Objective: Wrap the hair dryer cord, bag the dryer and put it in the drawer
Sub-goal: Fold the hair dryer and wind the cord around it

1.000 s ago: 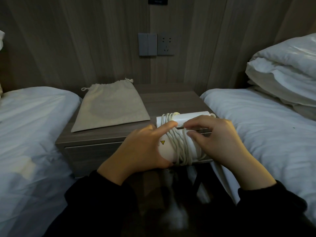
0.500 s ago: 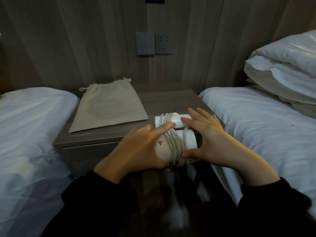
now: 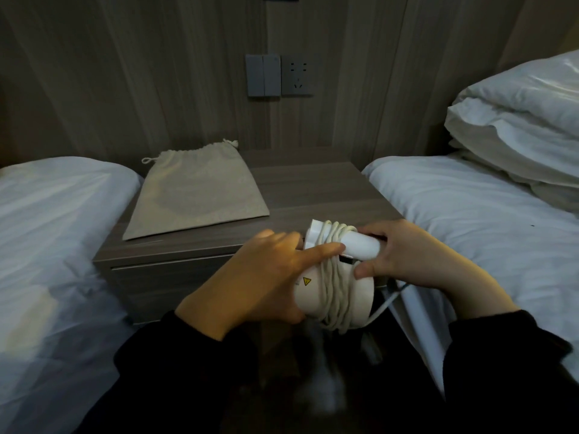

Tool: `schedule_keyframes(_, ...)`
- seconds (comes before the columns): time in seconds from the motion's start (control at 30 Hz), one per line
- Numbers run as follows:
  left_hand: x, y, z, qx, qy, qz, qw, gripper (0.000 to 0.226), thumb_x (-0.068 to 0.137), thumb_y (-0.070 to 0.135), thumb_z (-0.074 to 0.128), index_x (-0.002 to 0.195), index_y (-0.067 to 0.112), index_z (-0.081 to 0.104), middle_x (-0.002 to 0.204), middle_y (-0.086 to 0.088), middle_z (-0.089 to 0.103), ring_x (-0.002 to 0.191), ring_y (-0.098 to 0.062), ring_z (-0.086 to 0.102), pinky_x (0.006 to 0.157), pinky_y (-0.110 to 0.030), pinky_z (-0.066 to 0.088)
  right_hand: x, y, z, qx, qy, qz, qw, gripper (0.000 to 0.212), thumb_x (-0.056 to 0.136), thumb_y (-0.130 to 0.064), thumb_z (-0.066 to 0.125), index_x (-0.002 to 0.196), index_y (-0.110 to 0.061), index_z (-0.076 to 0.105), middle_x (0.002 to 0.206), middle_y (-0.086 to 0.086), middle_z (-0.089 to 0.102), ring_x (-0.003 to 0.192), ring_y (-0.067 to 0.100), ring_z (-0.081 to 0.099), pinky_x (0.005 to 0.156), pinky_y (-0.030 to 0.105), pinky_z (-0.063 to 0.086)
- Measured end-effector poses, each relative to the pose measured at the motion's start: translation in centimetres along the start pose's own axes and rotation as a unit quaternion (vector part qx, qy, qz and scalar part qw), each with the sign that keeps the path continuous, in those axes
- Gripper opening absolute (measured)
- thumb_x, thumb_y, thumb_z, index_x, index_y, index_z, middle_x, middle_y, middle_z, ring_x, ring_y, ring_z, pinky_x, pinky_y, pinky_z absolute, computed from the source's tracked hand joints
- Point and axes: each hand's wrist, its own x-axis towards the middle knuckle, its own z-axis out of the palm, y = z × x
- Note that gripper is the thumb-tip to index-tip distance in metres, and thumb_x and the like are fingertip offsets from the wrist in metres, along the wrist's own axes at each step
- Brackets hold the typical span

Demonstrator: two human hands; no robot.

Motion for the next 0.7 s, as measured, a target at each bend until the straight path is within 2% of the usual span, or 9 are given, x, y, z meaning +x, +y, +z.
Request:
schedule_keyframes(0.07,0.2,0.0,0.6,0.002,0.018,0.018,1.0,0.1,0.051,0.059,0.07,0.138,0.034,0.028,0.085,-0.001,0.058,0.072,-0.019,0.058,0.066,-0.027,0.032,0.2,0.9,0.0,0.012,-0.023,0.01,1.0,0.048,0.056,-0.04,0.083,0.096,-0.017,0.07,0.087,0.002,0.07,0.082,0.019,0.064,0.071,0.032,0.048)
schedule_keyframes(0.13,0.3,0.0,0.9,0.005,0.025,0.028,0.999,0.099,0.052,0.059,0.071,0.138,0.034,0.028,0.084,-0.001,0.058,0.071,-0.019,0.058,0.065,-0.027,0.032,0.3,1.3,0.2,0.019,-0.043,0.012,0.999,0.043,0.057,-0.038,0.083,0.091,-0.015,0.069,0.084,0.005,0.07,0.079,0.019,0.065,0.068,0.031,0.05)
schedule_keyframes(0.23,0.5,-0.1,1.0,0.009,0.033,0.037,0.999,0.097,0.055,0.057,0.069,0.139,0.035,0.025,0.085,-0.001,0.058,0.073,-0.02,0.057,0.065,-0.029,0.035,0.3,1.2,0.2,0.018,-0.066,0.014,0.998,0.041,0.06,-0.037,0.082,0.089,-0.016,0.063,0.075,-0.004,0.062,0.057,0.001,0.056,0.046,0.012,0.039)
schedule_keyframes(0.33,0.4,-0.3,1.2,0.012,0.047,0.048,0.998,0.098,0.057,0.054,0.069,0.141,0.036,0.021,0.088,-0.001,0.059,0.074,-0.021,0.057,0.065,-0.031,0.04,0.3,1.0,0.2,0.046,-0.092,0.012,0.995,0.036,0.064,-0.03,0.081,0.092,-0.019,0.061,0.07,-0.01,0.058,0.047,-0.01,0.052,0.04,0.007,0.034)
schedule_keyframes(0.43,0.3,-0.6,1.5,0.012,0.064,0.058,0.996,0.099,0.058,0.056,0.069,0.142,0.033,0.022,0.091,0.0,0.059,0.076,-0.02,0.056,0.068,-0.031,0.04,0.2,1.2,0.3,0.087,-0.102,0.022,0.991,0.023,0.068,-0.017,0.079,0.078,-0.022,0.059,0.049,-0.012,0.058,0.035,-0.006,0.05,0.036,0.007,0.032)
schedule_keyframes(0.53,0.4,-0.7,2.0,0.008,0.072,0.059,0.996,0.097,0.06,0.057,0.069,0.142,0.033,0.022,0.093,0.0,0.059,0.079,-0.019,0.056,0.069,-0.031,0.041,0.3,1.5,0.4,0.095,-0.081,0.026,0.992,0.022,0.065,-0.019,0.081,0.072,-0.021,0.06,0.043,-0.019,0.058,0.036,-0.006,0.05,0.036,0.007,0.031)
schedule_keyframes(0.6,0.4,-1.1,1.9,-0.025,0.084,0.042,0.995,0.095,0.062,0.054,0.07,0.141,0.034,0.021,0.102,0.0,0.058,0.088,-0.019,0.056,0.075,-0.029,0.038,0.5,1.7,0.5,0.114,-0.052,0.035,0.991,0.02,0.063,-0.019,0.082,0.071,-0.021,0.063,0.042,-0.019,0.058,0.038,-0.006,0.05,0.039,0.008,0.033)
schedule_keyframes(0.7,0.2,-2.2,1.4,-0.151,0.115,-0.032,0.981,0.097,0.064,0.053,0.072,0.143,0.034,0.019,0.129,0.001,0.05,0.115,-0.016,0.048,0.096,-0.034,0.04,0.6,2.5,0.7,0.204,-0.015,0.063,0.977,0.014,0.068,-0.018,0.079,0.07,-0.016,0.065,0.048,-0.008,0.063,0.043,0.003,0.056,0.046,0.017,0.043)
